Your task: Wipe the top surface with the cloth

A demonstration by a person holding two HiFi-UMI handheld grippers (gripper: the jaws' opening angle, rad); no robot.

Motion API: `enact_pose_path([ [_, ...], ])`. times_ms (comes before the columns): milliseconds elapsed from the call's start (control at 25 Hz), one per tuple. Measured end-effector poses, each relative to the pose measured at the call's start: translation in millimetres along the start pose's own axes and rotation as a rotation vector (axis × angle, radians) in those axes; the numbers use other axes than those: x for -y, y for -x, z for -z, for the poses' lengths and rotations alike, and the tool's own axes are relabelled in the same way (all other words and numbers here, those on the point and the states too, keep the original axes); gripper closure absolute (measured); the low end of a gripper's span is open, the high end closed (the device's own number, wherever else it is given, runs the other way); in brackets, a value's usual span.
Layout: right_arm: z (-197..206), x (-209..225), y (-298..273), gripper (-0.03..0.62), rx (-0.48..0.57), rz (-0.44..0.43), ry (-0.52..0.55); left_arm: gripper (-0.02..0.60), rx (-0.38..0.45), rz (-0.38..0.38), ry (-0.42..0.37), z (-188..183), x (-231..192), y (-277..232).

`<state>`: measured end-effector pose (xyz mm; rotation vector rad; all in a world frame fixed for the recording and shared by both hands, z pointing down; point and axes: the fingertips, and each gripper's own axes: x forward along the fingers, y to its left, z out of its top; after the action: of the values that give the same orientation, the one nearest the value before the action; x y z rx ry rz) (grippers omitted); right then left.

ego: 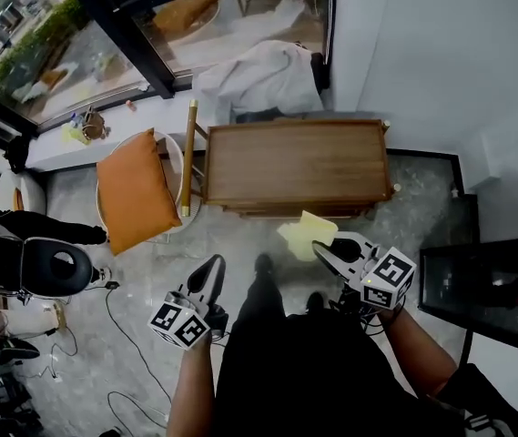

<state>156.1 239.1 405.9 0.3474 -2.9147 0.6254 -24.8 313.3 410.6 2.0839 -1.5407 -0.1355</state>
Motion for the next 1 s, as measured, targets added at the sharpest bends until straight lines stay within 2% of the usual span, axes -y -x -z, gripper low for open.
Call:
enact_pose_path([
  [320, -21, 18, -61, 0.562, -0.075, 0.081, 0.025, 0.574, 0.022, 0.080, 0.041, -32, -71, -42],
  [480, -40, 28, -95, 0.562, -0.082, 0.135, -0.005, 0.574, 0.025, 0.141, 0.061, -56, -100, -58],
  [680, -50, 44, -134, 0.562, -0.114, 0.203, -0.036, 0.574, -0.046, 0.227, 0.029, -66, -130, -74],
  [840, -58, 59, -160, 0.562, -0.101, 0.232, -0.074, 0.572, -0.092, 0.239, 0.035, -67, -155, -92],
  [1000, -67, 79, -171, 0.562, -0.087, 0.251, -0.102, 0.574, -0.080, 0.233, 0.041, -81, -163, -112],
])
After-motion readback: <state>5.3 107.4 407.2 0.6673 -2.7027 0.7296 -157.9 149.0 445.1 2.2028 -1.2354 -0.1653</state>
